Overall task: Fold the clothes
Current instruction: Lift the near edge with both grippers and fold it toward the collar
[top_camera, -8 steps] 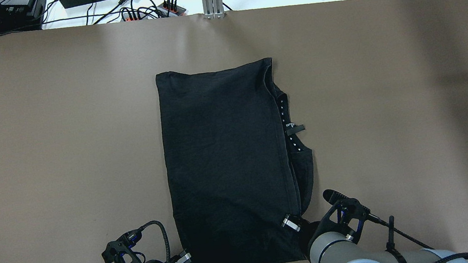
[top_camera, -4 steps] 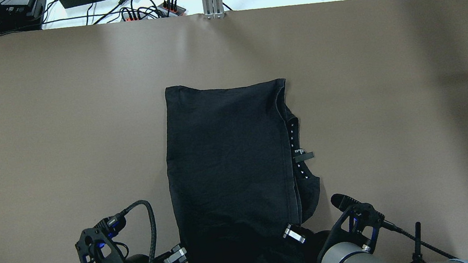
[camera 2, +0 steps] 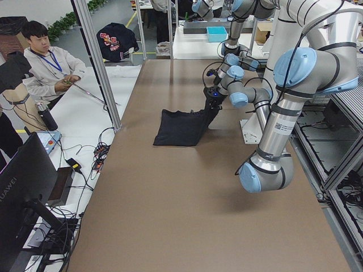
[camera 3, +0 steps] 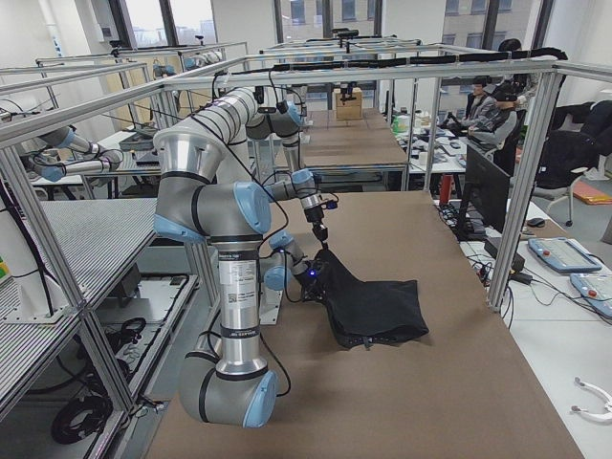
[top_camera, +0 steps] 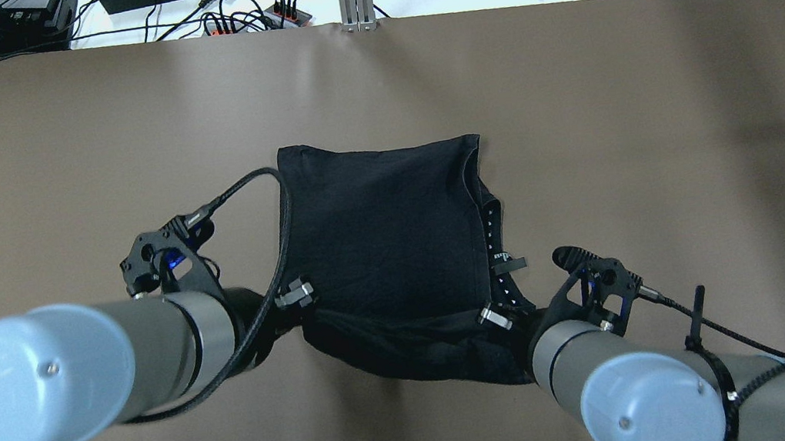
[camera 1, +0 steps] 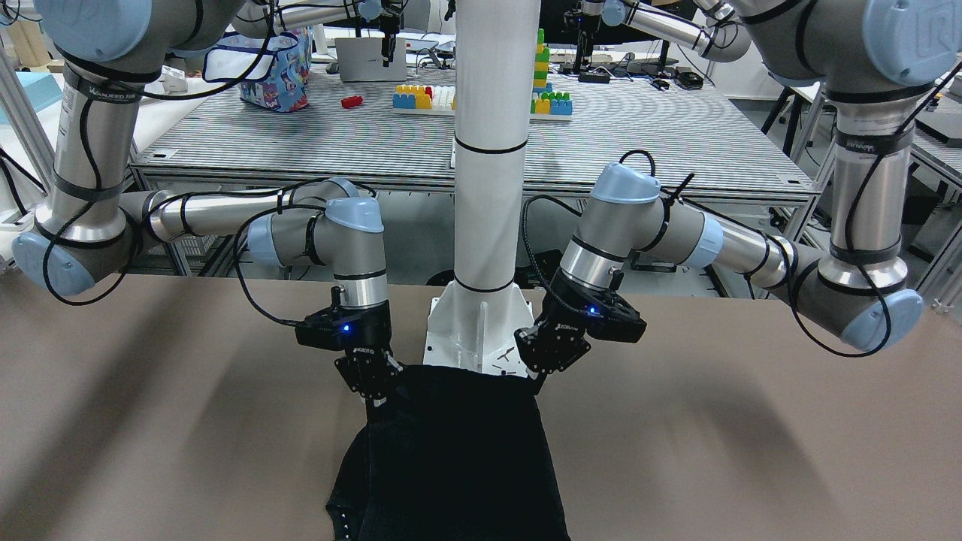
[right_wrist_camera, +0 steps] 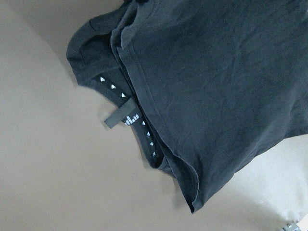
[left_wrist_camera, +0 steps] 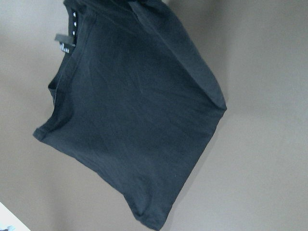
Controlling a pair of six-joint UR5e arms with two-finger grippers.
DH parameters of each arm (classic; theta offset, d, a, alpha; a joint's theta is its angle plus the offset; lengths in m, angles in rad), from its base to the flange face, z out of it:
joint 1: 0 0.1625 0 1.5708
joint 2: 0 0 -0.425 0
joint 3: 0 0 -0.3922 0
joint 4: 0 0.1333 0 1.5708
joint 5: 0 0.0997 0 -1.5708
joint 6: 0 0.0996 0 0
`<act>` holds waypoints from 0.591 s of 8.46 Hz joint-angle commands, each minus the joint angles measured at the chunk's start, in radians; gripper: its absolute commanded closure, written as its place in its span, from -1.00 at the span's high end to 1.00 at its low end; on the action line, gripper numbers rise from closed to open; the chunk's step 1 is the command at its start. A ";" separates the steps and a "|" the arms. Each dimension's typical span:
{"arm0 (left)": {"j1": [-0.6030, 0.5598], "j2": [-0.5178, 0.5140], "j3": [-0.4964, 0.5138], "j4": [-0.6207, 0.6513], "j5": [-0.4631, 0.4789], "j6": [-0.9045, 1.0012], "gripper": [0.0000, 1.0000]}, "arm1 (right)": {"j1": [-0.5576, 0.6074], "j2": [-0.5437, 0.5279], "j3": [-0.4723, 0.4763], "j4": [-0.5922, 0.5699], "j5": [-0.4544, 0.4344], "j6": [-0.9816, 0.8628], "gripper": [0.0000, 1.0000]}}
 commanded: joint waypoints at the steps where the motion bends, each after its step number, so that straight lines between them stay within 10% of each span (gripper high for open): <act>1: -0.182 -0.119 0.207 0.031 -0.105 0.134 -1.00 | 0.160 0.126 -0.132 -0.039 0.046 -0.058 -1.00; 5: -0.276 -0.269 0.534 -0.007 -0.117 0.262 -1.00 | 0.229 0.250 -0.344 -0.025 0.043 -0.075 -1.00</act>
